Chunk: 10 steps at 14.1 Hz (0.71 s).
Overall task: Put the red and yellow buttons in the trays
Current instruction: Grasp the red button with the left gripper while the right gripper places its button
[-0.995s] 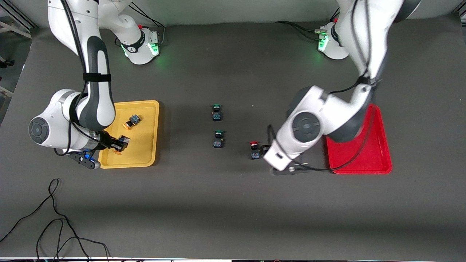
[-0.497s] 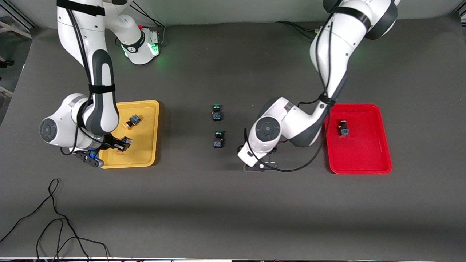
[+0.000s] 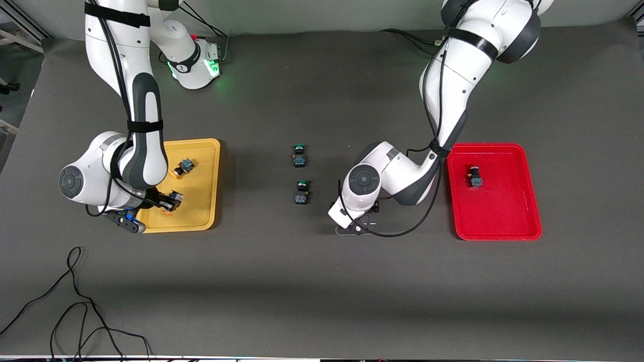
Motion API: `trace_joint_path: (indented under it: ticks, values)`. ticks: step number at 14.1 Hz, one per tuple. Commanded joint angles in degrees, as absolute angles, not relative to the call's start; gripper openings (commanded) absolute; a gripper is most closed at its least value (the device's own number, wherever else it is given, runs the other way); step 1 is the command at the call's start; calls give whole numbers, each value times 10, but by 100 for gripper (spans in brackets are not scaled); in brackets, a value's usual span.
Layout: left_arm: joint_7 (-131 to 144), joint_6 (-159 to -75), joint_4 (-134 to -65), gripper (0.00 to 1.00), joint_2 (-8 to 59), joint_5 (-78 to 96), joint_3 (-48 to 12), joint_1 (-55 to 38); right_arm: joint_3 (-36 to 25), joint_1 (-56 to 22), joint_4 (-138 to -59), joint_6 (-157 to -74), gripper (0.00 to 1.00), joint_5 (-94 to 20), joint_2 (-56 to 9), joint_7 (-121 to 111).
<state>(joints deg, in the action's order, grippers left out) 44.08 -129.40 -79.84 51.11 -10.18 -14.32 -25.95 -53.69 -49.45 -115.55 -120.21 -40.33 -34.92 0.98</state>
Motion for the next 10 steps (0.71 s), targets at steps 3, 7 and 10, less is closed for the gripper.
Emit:
trace_joint_path:
  ticks: [3,7,10]
  values:
    - [454,-1302,-808,69,503,-112,-139,-263,-541,-494,-1150,-1201,11,-424,-359,-9]
    - [454,-1301,-808,0,500,-112,-139,-262,-541,-494,-1150,-1200,59,-427,-361,-19]
    - [451,-1261,-798,0,471,-112,-125,-231,-541,-494,-1143,-1200,100,-432,-363,-14]
